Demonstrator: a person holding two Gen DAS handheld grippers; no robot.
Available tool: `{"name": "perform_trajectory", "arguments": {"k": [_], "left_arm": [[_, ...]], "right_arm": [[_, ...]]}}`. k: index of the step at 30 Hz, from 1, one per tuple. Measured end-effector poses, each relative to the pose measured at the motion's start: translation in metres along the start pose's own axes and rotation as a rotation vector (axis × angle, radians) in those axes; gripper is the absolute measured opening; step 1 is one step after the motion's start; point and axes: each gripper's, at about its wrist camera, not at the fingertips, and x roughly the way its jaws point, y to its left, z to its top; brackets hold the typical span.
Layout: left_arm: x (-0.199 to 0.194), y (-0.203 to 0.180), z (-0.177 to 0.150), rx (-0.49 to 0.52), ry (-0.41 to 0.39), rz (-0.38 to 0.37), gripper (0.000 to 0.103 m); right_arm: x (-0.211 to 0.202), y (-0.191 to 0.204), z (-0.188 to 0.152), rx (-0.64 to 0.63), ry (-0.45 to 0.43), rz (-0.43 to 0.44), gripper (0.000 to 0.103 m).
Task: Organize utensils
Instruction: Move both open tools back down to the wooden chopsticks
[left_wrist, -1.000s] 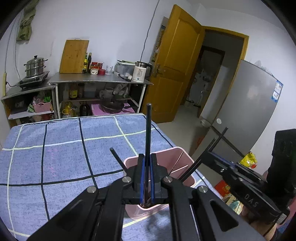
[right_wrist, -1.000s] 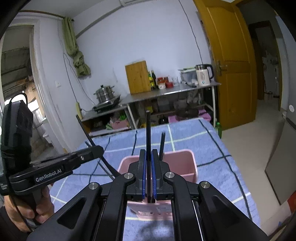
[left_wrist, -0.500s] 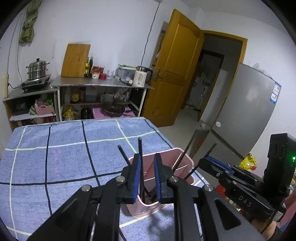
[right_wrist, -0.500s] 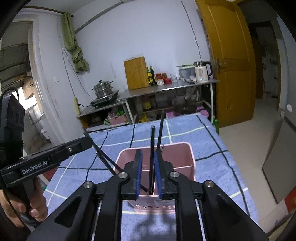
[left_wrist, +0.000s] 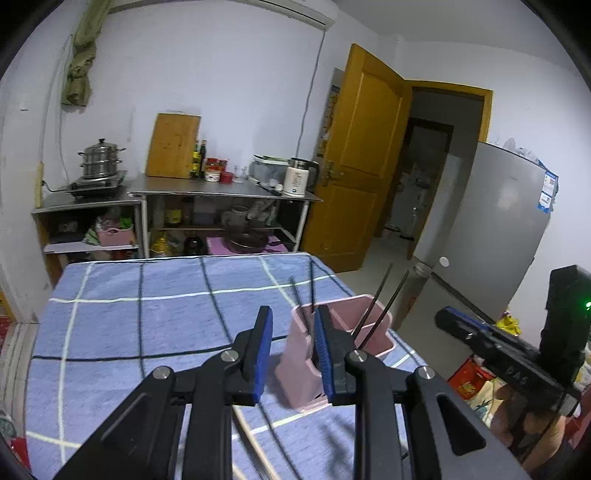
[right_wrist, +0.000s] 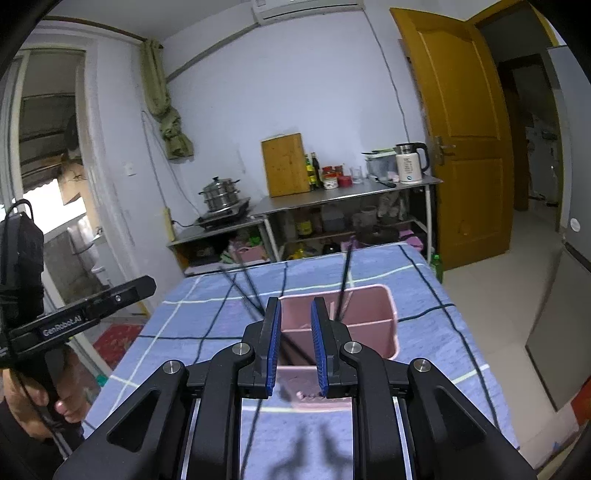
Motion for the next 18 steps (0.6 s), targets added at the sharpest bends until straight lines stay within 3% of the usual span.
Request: {"name": "perform_trajectory", "arguments": {"k": [11, 18], "left_arm": [[-0.017, 0.037, -0.045, -0.069, 0.044, 0.068, 0.025], [0.007, 0.058, -0.079, -0.133, 0.133, 0.096, 0.025]], "right_arm": [[0.001, 0.018, -0.03, -0.005, 0.059, 0.053, 0.017], [0.019, 0.031, -0.057, -0.014, 0.132, 0.075, 0.017]]}}
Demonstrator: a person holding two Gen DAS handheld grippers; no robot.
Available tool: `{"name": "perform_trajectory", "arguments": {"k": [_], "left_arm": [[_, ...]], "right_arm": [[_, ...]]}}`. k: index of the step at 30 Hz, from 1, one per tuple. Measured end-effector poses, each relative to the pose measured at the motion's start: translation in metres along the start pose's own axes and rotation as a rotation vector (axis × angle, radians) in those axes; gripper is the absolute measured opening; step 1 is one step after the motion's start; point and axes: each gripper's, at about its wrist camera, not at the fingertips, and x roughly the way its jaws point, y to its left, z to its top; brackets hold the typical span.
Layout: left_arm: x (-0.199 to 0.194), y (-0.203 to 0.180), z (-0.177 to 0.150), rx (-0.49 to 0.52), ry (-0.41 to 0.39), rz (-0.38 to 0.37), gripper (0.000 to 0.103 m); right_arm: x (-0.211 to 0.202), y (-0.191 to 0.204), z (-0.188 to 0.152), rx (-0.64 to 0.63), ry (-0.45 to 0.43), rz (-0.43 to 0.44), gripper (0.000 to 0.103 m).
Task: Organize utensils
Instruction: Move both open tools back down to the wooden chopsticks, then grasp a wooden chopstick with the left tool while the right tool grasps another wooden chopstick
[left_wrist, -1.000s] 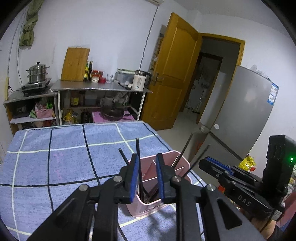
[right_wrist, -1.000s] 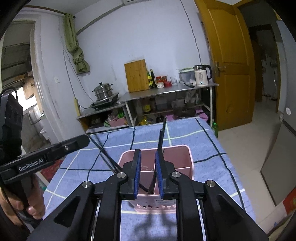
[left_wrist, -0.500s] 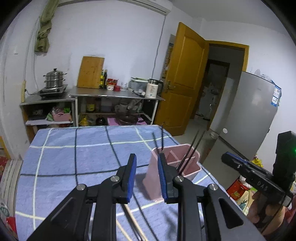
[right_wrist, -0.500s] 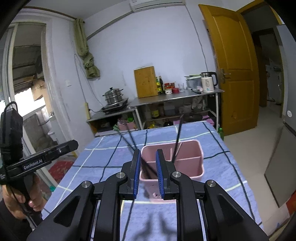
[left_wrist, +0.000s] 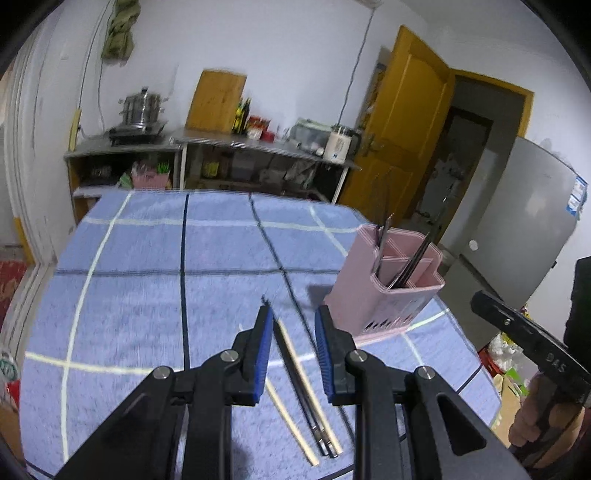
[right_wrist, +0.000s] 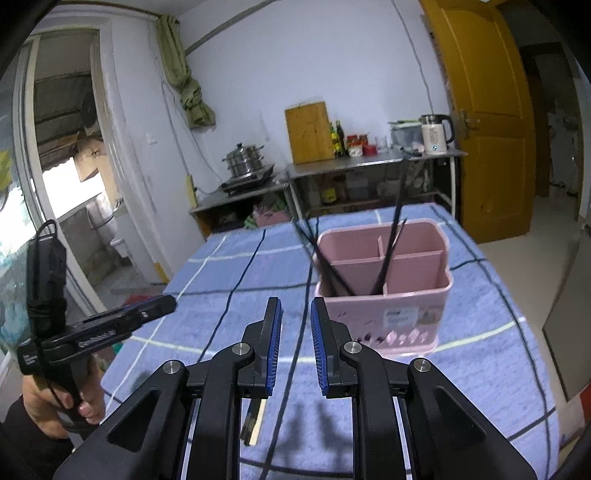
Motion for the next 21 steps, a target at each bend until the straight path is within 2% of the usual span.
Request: {"name": "perform_trajectory", "arguments": {"k": [10, 21], "left_arm": [[0.056, 0.027, -0.036, -0.088, 0.135, 0.036, 0.025], [0.114, 0.036, -0.049, -0.095, 0.231, 0.076, 0.025]], "right_arm": [[0.061, 0.009, -0.033, 0.003, 0.145, 0.019, 0.017], [0.122, 0.014, -0.062, -0.01, 0.281, 0.006, 0.017]]}}
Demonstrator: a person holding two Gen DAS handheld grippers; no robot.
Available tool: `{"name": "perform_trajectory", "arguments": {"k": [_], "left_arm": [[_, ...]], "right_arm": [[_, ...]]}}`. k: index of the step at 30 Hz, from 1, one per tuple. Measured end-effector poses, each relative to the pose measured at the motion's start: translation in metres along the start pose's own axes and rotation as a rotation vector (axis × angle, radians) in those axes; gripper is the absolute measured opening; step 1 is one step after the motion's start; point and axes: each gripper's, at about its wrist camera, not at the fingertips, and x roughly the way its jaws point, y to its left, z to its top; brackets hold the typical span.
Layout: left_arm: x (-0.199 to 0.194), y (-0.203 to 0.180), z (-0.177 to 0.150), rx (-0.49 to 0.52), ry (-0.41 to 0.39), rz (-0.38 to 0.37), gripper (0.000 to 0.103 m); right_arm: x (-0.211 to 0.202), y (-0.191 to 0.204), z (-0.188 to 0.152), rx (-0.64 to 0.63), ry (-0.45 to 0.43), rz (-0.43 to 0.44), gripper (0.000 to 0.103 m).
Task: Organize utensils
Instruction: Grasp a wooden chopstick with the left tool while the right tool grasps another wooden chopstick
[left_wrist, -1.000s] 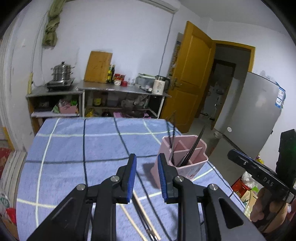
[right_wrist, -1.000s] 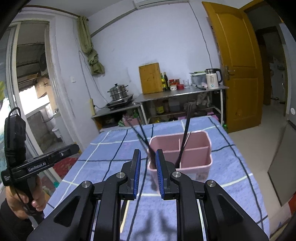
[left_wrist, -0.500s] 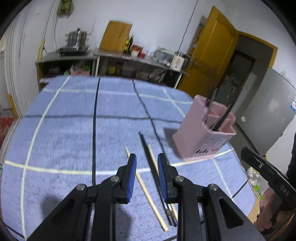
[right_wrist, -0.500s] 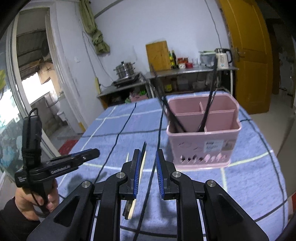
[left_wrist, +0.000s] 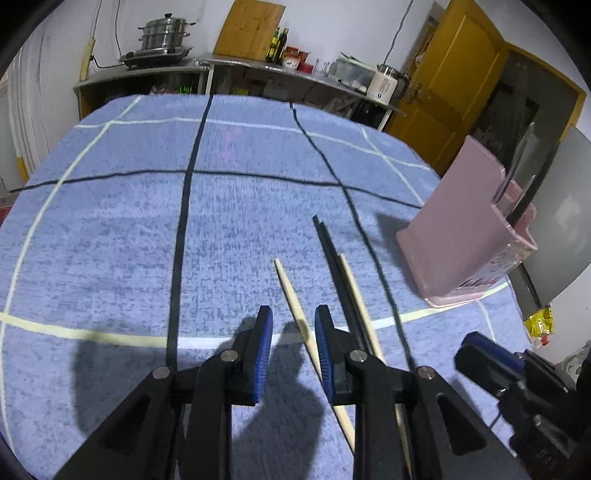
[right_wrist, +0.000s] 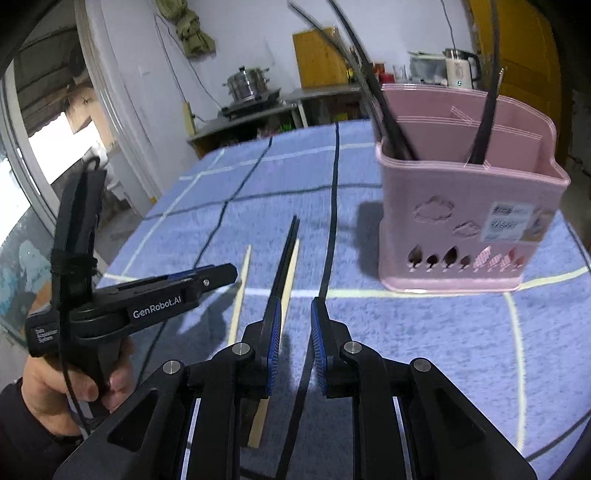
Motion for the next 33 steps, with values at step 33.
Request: {"name": "perform_trajectory", "arguments": {"k": [33], "left_arm": [[0.0, 0.012, -0.003, 0.074, 0.001, 0.105, 0.02]], "right_arm": [[0.058, 0.022, 0.008, -0.088, 0.088, -0.072, 0.016]]}}
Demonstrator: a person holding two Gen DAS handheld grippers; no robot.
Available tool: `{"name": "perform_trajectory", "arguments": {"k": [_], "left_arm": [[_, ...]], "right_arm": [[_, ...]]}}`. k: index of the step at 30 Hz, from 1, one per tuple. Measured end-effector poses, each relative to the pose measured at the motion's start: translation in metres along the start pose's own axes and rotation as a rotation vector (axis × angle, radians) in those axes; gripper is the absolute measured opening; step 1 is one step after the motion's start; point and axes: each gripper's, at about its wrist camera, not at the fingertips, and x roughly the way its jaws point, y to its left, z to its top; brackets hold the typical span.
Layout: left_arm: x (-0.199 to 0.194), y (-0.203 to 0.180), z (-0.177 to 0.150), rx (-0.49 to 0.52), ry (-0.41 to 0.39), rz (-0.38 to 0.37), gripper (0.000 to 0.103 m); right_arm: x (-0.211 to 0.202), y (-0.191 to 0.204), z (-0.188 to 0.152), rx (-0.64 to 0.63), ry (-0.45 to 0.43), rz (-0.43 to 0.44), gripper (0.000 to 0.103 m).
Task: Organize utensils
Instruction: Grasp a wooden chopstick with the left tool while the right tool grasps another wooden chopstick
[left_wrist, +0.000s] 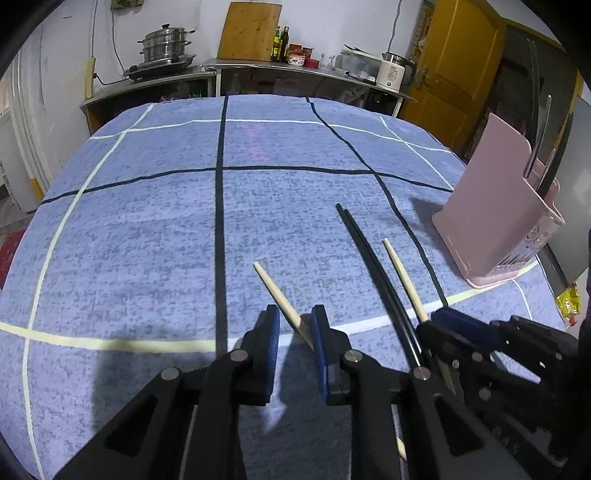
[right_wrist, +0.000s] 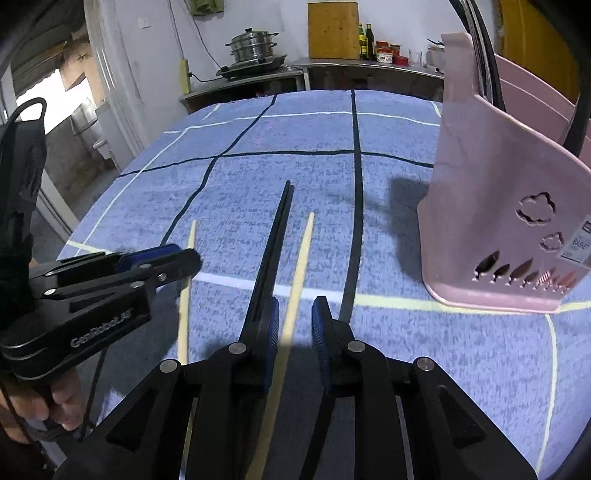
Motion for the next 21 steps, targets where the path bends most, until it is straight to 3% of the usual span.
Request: {"name": "perform_trajectory", "arguments": {"k": [3, 13, 21], "left_arm": [[-0.001, 0.007, 0.0, -0.021, 0.006, -0.017, 0.017], [0.002, 0.026, 0.003, -0.175, 0.028, -0.101, 0.017], [0.008, 0.028, 0.009, -0.203, 0.033, -0.096, 0.014]], "right_arm": [[-0.001, -0.008, 0.002, 0.045, 0.011, 0.001, 0.014], [0.021, -0.002, 0.033, 0.018, 0.03, -0.023, 0.014], [0.032, -0.003, 0.048, 0.014, 0.041, -0.039, 0.014]]}}
